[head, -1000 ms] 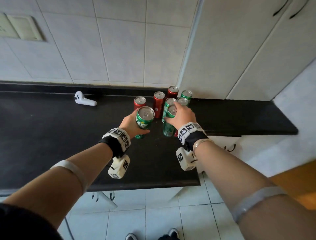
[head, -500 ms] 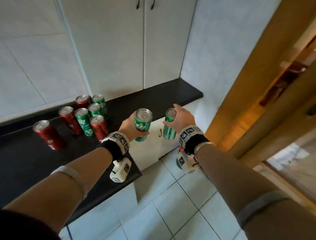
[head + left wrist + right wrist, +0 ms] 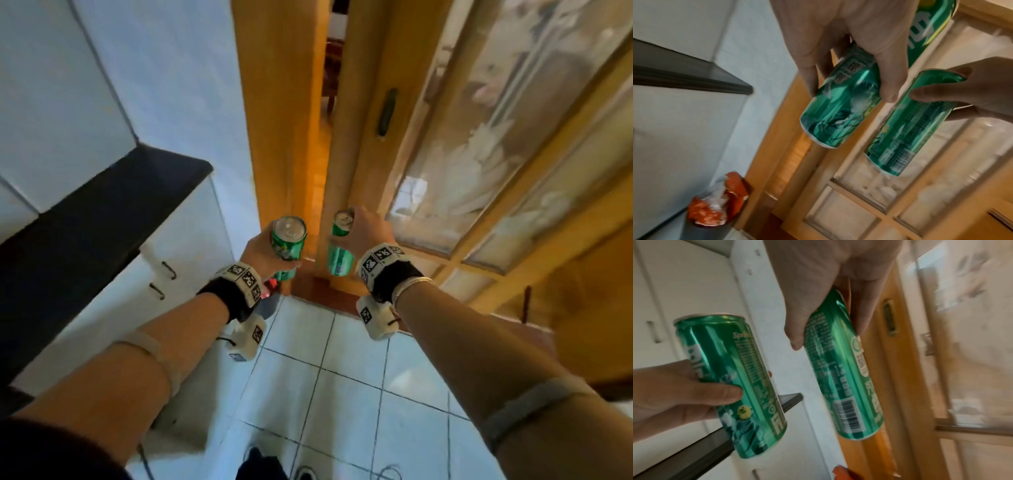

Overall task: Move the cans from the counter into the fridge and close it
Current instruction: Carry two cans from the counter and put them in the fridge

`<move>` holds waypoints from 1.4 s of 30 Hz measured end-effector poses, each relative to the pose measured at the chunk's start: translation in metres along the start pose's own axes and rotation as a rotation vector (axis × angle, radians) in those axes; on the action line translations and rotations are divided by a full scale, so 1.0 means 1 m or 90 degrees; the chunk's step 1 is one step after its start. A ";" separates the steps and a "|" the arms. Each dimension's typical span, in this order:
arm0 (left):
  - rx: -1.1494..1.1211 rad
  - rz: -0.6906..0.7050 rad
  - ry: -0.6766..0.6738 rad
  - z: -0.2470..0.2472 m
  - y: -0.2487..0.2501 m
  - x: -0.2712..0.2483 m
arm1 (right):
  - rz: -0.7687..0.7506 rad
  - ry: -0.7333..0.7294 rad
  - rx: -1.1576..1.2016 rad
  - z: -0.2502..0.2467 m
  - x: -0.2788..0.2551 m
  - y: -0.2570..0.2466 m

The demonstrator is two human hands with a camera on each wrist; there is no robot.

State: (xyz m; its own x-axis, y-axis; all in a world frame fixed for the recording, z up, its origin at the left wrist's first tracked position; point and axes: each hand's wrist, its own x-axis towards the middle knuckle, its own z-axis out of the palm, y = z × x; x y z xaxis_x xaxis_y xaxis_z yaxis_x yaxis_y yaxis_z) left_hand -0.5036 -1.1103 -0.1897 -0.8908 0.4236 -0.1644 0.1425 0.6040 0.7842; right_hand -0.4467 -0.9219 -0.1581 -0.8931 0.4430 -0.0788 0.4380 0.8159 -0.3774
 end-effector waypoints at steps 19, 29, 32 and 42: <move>0.066 0.385 -0.461 0.239 0.247 0.120 | 0.524 0.267 0.041 -0.134 -0.034 0.253; 0.032 0.499 -0.644 0.381 0.373 0.081 | 0.720 0.418 0.035 -0.191 -0.107 0.368; 0.017 0.538 -0.678 0.422 0.415 0.059 | 0.754 0.431 0.017 -0.214 -0.131 0.406; -0.037 0.638 -0.778 0.539 0.538 0.000 | 0.878 0.490 -0.054 -0.291 -0.197 0.508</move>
State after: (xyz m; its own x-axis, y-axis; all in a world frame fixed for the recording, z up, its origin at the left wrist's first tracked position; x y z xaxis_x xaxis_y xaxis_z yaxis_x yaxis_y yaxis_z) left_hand -0.1945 -0.4214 -0.0910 0.4254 0.9021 0.0719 0.3946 -0.2564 0.8824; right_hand -0.0188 -0.4868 -0.0658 0.4321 0.8848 0.1743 0.8637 -0.3503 -0.3624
